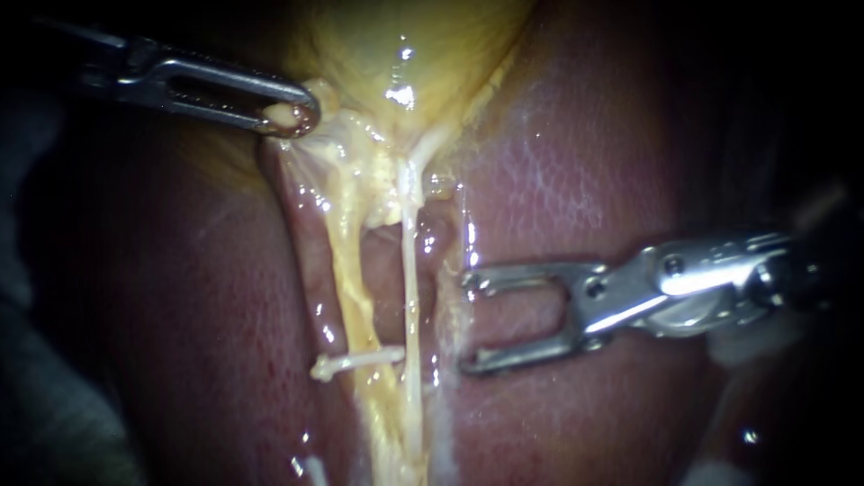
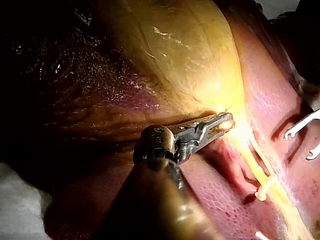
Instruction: Going back first clip left tube
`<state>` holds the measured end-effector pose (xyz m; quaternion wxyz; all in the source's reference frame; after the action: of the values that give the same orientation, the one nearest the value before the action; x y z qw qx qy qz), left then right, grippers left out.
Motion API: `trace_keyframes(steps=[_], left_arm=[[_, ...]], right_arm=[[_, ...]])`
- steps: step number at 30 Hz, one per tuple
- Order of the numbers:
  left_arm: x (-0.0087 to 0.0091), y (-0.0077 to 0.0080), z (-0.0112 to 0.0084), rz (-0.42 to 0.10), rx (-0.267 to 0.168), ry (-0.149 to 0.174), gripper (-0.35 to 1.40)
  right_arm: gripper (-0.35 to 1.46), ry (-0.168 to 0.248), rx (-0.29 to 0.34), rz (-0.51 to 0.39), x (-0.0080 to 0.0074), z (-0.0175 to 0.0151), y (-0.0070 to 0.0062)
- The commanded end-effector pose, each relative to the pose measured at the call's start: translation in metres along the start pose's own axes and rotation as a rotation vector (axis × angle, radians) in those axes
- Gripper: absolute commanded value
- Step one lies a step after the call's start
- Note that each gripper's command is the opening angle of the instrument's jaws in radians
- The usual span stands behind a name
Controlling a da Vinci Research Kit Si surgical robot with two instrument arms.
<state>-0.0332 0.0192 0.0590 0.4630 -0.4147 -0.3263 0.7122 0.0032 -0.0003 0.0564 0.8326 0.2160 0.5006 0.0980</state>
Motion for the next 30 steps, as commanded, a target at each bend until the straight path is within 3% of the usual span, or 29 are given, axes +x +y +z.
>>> trace_keyframes(steps=[1, 9, 18, 23, 30], left_arm=[[0.0, 0.0, 0.0, 0.0, 0.0, 0.0, -0.35], [-0.0006, -0.0002, 0.0009, 0.003, 0.006, 0.004, -0.35], [-0.002, -0.0019, 0.0044, 0.016, 0.004, 0.005, -0.35], [-0.003, -0.0024, 0.0062, 0.011, -0.002, -0.012, -0.35], [-0.003, -0.0024, 0.0062, 0.006, -0.005, -0.015, -0.35]], right_arm=[[0.5, -0.009, -0.005, -0.007, 0.0, -0.0005, 0.0001], [0.5, -0.016, -0.03, -0.023, 0.0004, -0.0024, 0.001], [0.5, -0.019, -0.029, -0.028, 0.0006, -0.0025, 0.001], [0.5, -0.019, -0.029, -0.027, 0.0007, -0.0025, 0.001], [0.5, -0.019, -0.028, -0.032, 0.0009, -0.0027, 0.001]])
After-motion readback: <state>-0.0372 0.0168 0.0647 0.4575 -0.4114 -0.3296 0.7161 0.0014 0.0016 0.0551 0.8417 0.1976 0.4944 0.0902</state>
